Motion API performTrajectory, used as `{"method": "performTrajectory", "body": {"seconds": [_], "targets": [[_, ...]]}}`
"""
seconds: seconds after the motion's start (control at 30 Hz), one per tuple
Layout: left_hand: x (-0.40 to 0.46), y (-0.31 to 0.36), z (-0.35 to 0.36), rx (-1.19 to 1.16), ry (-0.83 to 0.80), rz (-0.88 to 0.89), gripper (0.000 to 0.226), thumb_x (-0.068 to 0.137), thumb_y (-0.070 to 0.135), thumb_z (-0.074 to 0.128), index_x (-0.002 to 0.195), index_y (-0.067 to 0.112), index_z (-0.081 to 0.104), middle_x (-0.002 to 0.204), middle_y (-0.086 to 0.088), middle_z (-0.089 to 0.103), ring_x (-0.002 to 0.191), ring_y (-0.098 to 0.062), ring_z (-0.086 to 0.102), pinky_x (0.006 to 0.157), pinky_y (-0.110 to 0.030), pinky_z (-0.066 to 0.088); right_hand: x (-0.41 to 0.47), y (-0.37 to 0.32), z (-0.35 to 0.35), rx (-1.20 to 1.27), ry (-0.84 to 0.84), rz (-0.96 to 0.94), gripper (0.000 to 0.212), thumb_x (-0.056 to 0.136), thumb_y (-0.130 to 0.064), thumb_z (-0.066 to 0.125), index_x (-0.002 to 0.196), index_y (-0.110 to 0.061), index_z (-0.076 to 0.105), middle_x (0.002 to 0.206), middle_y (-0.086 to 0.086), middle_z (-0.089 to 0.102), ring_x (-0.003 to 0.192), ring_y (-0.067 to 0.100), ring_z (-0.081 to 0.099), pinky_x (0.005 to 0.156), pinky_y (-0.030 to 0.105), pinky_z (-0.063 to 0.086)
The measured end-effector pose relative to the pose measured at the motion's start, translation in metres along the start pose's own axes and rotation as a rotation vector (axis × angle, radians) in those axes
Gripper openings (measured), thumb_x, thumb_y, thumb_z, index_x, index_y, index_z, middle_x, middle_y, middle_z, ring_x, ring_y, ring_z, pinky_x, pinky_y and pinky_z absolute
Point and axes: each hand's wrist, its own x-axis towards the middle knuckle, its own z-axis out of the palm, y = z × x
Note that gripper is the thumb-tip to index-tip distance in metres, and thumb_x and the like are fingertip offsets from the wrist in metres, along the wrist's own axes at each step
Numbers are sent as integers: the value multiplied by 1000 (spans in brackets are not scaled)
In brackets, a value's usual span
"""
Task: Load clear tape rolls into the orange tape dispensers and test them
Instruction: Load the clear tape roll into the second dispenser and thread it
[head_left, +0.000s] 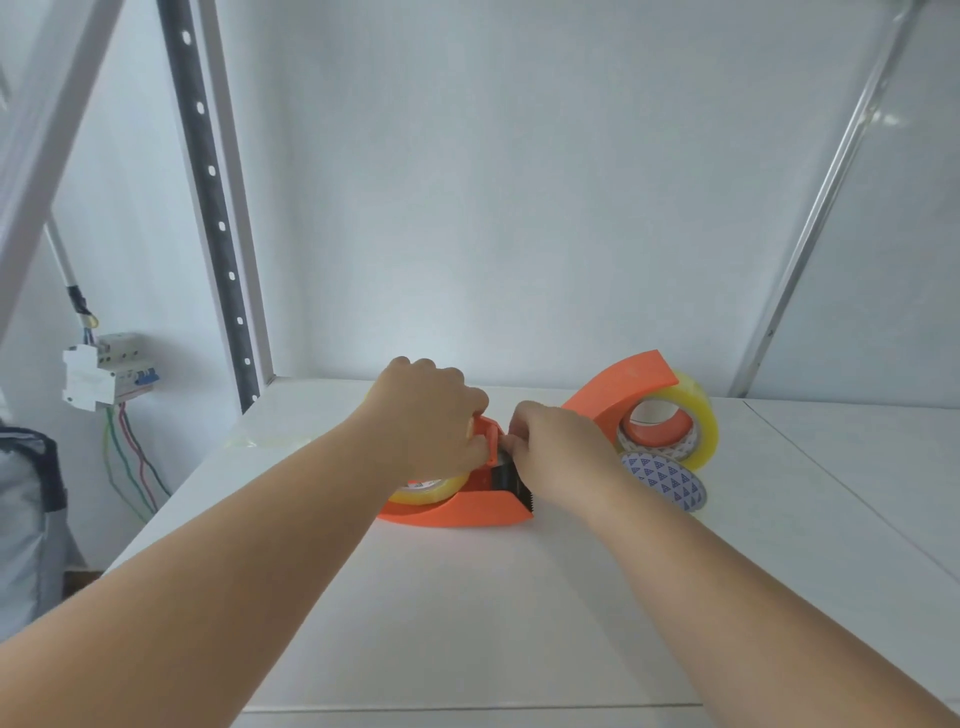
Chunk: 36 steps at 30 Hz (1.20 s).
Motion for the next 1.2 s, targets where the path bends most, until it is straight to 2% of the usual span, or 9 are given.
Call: {"method": "performTrajectory", "body": {"seconds": [0.23, 0.33, 0.53, 0.63, 0.77, 0.87, 0.97, 1.07, 1.2], "targets": [[-1, -5, -9, 12, 22, 90, 42, 86, 45, 33, 114, 32, 62, 102, 3, 59, 91, -22, 55, 77, -33, 42, -9, 18, -9, 211, -104, 34, 10, 97, -26, 47, 93, -19, 54, 83, -3, 60, 82, 23, 57, 63, 30, 40], [-1, -13, -10, -62, -4, 70, 40, 89, 40, 32, 120, 34, 59, 112, 5, 58, 99, -21, 57, 73, -29, 39, -10, 28, -13, 233, -97, 69, 10, 96, -26, 49, 93, -19, 55, 85, -3, 57, 83, 22, 56, 67, 31, 41], [-3, -34, -16, -160, -65, -9, 40, 93, 29, 30, 125, 29, 53, 119, 4, 60, 107, -21, 56, 88, -36, 47, -9, 50, -19, 91, -25, 134, 23, 93, -24, 51, 71, -33, 47, 76, -13, 59, 90, 21, 57, 72, 32, 44], [-4, -31, -14, -125, -44, 4, 39, 94, 29, 28, 124, 22, 53, 114, 1, 62, 103, -23, 58, 88, -38, 47, -10, 49, -18, -15, -5, 130, 24, 93, -26, 50, 71, -36, 46, 91, -6, 67, 96, 22, 56, 76, 33, 43], [-3, -28, -7, -105, 14, -18, 42, 96, 38, 28, 109, 12, 57, 96, -1, 61, 87, -22, 57, 76, -34, 45, -12, 44, -19, -140, -19, 68, 26, 95, -22, 44, 106, -34, 63, 106, -8, 67, 108, 22, 50, 86, 33, 34], [-5, -24, -5, -51, -2, -60, 58, 89, 65, 31, 107, 14, 53, 94, 0, 58, 80, -21, 50, 67, -31, 34, -14, 37, -17, -179, 94, -12, 37, 95, -17, 42, 127, -27, 57, 120, -4, 64, 117, 24, 50, 90, 35, 34], [-4, -23, -3, -32, -19, -58, 66, 83, 72, 36, 113, 15, 52, 99, 1, 58, 83, -21, 51, 67, -31, 36, -16, 22, -13, 89, 215, -73, 38, 96, -14, 45, 132, -17, 55, 130, 2, 61, 124, 23, 50, 100, 33, 39], [-3, -21, -2, -61, -4, -48, 65, 82, 70, 39, 117, 16, 51, 104, 1, 57, 89, -21, 53, 70, -31, 36, -18, 4, -6, 324, 187, -86, 37, 97, -18, 46, 132, -17, 55, 136, -2, 56, 129, 15, 47, 105, 25, 33], [-1, -16, -1, -62, 14, -37, 64, 82, 69, 41, 119, 17, 51, 107, 1, 58, 97, -22, 56, 71, -31, 33, -11, -7, 3, 318, 81, -29, 40, 98, -25, 43, 137, -20, 49, 137, 0, 54, 127, 16, 48, 105, 31, 37]]}}
